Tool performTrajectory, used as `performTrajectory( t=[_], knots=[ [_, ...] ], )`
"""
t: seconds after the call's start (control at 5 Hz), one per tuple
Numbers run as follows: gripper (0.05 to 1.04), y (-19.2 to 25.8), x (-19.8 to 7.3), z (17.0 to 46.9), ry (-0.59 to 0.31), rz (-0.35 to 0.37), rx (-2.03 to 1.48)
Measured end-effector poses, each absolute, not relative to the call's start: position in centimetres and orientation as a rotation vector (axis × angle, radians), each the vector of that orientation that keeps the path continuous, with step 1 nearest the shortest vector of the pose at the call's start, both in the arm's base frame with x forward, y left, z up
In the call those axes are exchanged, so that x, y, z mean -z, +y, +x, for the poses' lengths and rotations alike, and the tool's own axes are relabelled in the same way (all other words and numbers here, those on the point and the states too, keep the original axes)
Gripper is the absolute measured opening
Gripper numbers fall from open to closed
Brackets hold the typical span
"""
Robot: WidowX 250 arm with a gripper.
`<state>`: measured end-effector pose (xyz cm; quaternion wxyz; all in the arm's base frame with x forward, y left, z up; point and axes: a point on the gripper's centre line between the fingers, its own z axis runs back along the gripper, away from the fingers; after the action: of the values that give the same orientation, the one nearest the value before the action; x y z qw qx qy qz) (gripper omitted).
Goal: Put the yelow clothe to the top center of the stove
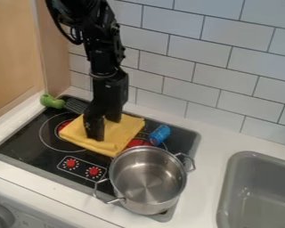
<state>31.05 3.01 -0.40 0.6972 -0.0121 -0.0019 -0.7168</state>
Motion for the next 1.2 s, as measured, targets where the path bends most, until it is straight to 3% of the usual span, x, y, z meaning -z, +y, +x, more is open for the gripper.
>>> performTrajectory(
  t=[0.6,1.2],
  knots=[
    [0.999,2.6,0.0,33.4,-0.038,0.001,1.636],
    [0.998,2.0,-1.3,31.7,-0.053,0.012,1.653]
  ],
)
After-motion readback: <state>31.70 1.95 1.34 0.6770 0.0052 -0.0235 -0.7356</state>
